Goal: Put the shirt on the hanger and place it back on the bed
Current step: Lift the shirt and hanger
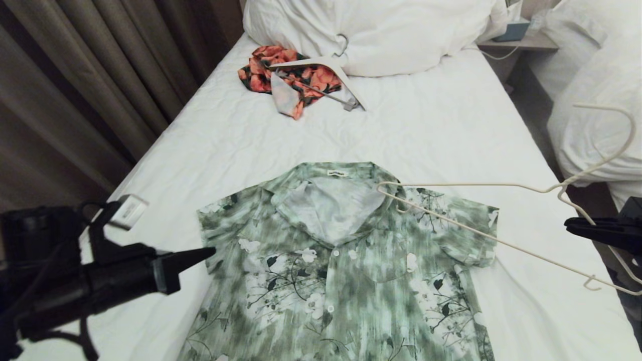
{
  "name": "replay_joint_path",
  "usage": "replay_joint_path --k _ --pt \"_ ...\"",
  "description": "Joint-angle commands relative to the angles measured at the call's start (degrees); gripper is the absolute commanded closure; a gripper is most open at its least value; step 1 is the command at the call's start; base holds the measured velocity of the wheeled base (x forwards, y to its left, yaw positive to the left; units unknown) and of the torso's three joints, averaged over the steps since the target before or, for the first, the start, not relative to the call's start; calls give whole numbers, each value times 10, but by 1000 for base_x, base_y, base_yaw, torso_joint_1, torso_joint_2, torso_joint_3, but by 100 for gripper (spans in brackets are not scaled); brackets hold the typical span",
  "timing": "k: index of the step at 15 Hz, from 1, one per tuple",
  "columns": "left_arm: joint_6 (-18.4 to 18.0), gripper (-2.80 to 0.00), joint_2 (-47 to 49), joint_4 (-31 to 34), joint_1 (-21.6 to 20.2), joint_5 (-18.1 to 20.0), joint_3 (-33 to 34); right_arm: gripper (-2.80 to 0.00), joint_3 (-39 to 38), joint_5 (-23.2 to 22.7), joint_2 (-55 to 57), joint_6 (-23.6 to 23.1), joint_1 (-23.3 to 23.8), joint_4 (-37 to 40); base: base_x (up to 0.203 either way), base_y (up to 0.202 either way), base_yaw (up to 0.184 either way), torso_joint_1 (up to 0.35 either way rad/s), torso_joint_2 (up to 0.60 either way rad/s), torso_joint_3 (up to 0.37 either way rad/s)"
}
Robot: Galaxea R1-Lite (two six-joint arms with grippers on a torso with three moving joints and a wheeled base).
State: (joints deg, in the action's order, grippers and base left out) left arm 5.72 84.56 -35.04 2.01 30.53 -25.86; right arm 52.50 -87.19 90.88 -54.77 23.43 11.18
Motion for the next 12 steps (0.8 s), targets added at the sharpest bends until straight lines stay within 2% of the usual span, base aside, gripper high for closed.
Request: replay_joint_path --k 1,4,5,8,12 --pt "17 0 179 -30 -1 23 -100 0 2 -5 5 -3 -9 1 0 0 0 0 0 0" --pt "38 0 268 -52 -2 47 -220 0 9 -5 14 -3 -19 1 0 0 0 0 0 0" --pt "41 -280 286 -54 -6 50 -243 0 17 -5 21 -3 -20 1 0 0 0 0 0 0" --pt "44 -280 325 -55 -13 52 -280 0 35 -5 44 -3 -26 1 0 0 0 0 0 0" --pt "67 -280 352 -56 -8 52 -321 0 37 -5 49 -3 -30 0 0 0 0 0 0 0"
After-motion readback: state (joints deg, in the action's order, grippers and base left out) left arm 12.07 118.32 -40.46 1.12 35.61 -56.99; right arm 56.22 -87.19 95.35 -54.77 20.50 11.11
